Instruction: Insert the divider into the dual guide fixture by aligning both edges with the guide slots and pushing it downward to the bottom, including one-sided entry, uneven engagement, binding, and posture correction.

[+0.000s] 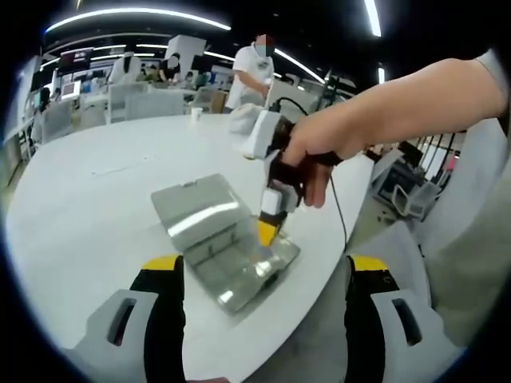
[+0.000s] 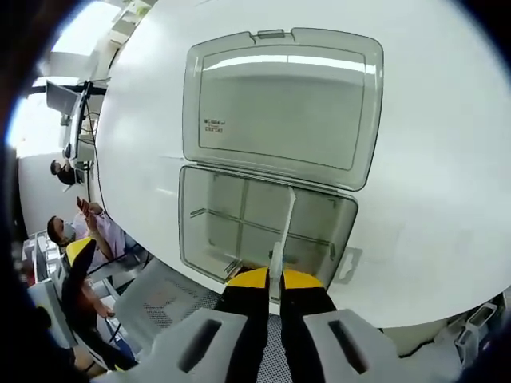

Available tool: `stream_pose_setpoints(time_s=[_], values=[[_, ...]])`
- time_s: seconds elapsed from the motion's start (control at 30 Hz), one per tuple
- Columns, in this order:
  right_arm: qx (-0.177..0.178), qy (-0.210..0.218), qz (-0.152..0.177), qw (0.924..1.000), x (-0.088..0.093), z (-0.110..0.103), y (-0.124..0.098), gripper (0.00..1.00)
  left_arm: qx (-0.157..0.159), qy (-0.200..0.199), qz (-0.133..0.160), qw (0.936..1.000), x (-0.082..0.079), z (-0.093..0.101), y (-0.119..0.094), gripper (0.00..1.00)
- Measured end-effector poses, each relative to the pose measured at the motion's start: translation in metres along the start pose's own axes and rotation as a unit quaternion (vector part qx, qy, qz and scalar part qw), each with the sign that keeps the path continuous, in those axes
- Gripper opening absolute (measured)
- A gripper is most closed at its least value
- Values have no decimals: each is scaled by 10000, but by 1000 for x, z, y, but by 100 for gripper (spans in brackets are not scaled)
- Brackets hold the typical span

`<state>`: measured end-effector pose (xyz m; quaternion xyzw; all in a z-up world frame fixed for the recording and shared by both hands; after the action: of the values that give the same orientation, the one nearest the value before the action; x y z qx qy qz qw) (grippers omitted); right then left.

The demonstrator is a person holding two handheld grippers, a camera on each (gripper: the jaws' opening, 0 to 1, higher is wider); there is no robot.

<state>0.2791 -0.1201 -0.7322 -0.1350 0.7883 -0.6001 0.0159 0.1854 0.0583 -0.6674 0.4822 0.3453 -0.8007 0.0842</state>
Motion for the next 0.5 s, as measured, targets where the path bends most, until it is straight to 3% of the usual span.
stream_pose_setpoints(time_s=[0.23,0.5], values=[[60,-70,-27,10000,8,-2,-3,0,7,6,-17,10000,1,1,0,81],[-6,-10,-3,10000,6,-1,-1,0,5,17,-20,10000,0,1,0,81]])
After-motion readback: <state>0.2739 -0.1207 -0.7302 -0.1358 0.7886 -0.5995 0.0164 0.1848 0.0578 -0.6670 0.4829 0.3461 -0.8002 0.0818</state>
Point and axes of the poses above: the point that each gripper's makers call its tool centre point, and the gripper's own axes: y roughly forward along the fingers, z roughly to its right, x roughly out of its underside, the point moved 9 cm from there along -y, roughly backward along the fingers, and after that the axes turned 2 degrees about -y, right-handed, at the moved point
